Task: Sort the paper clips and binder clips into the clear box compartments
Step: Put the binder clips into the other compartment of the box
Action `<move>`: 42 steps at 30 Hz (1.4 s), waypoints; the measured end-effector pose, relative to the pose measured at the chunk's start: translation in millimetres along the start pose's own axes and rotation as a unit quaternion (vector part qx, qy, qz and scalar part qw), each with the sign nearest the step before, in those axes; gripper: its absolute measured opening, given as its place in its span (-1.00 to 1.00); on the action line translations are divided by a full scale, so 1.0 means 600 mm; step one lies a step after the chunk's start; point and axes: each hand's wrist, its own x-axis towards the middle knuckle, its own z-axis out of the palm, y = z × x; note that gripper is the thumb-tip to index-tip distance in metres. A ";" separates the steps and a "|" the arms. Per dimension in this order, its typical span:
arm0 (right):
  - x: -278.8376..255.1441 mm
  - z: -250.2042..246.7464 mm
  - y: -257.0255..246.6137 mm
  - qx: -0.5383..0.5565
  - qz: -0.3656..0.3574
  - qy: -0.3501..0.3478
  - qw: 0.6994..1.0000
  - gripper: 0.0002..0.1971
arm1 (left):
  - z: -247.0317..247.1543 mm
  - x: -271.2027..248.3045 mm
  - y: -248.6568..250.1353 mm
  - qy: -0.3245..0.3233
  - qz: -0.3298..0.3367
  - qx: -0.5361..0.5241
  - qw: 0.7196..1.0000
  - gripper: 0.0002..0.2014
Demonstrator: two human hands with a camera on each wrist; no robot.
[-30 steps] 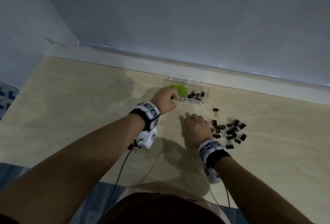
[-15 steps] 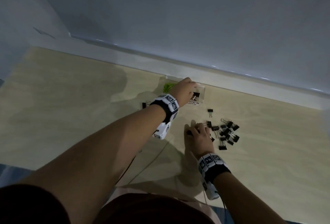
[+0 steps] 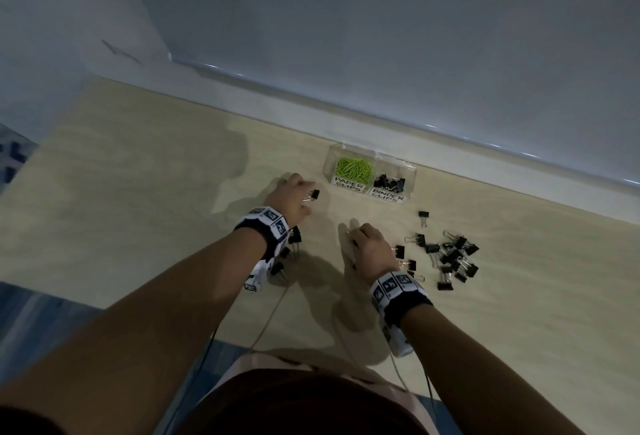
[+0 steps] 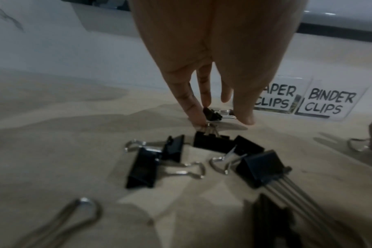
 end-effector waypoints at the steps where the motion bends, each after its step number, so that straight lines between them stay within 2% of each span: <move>1: 0.001 -0.001 0.000 0.003 -0.001 0.000 1.000 -0.67 | 0.005 0.002 0.004 0.001 0.002 0.005 1.000 -0.45; 4: 0.002 -0.004 -0.001 0.033 0.005 0.021 0.999 -0.76 | 0.015 0.005 0.011 0.021 0.009 -0.007 1.000 -0.54; 9: 0.005 -0.013 0.015 0.096 0.014 0.113 0.989 -0.83 | 0.007 0.013 0.023 0.018 0.021 -0.006 1.000 -0.88; 12: 0.010 -0.052 0.020 0.131 0.011 0.190 0.973 -0.89 | 0.001 0.015 0.028 -0.012 0.025 0.033 0.999 -0.87; 15: 0.031 -0.105 0.029 0.185 0.037 0.252 0.949 -0.91 | -0.004 0.015 0.030 -0.023 0.037 0.058 0.997 -0.82; 19: 0.071 -0.156 0.053 0.218 0.059 0.303 0.926 -0.88 | -0.012 0.011 0.032 -0.037 0.047 0.027 0.998 -0.91; 23: 0.091 -0.160 0.072 0.235 0.082 0.264 0.932 -0.78 | -0.023 0.002 0.047 -0.042 0.059 -0.044 0.996 -0.94; 27: 0.059 -0.124 0.075 0.185 0.031 0.313 0.931 -0.79 | -0.053 0.016 0.118 0.000 0.112 -0.136 0.984 -0.94; 29: 0.031 -0.092 0.072 0.165 0.010 0.312 0.936 -0.77 | -0.066 0.038 0.162 0.029 0.122 -0.152 0.980 -0.94; 31: 0.001 -0.058 0.063 0.138 -0.017 0.265 0.954 -0.82 | -0.074 0.062 0.201 0.046 0.130 -0.150 0.979 -0.94; 34: -0.033 -0.004 0.047 0.079 -0.061 0.126 0.987 -0.90 | -0.071 0.085 0.236 0.044 0.141 -0.115 0.982 -0.89; 36: -0.043 0.027 0.041 0.057 -0.080 0.047 0.994 -0.82 | -0.063 0.089 0.233 0.039 0.131 -0.114 0.984 -0.82; 37: -0.045 0.035 0.042 0.054 -0.091 0.033 0.994 -0.79 | -0.062 0.084 0.222 0.042 0.126 -0.119 0.984 -0.81; 39: -0.041 0.035 0.044 0.053 -0.103 0.037 0.993 -0.78 | -0.063 0.060 0.184 0.050 0.128 -0.125 0.983 -0.81; 42: -0.031 0.017 0.045 0.008 -0.053 0.069 0.996 -0.81 | -0.067 -0.002 0.086 0.036 0.116 -0.113 0.986 -0.84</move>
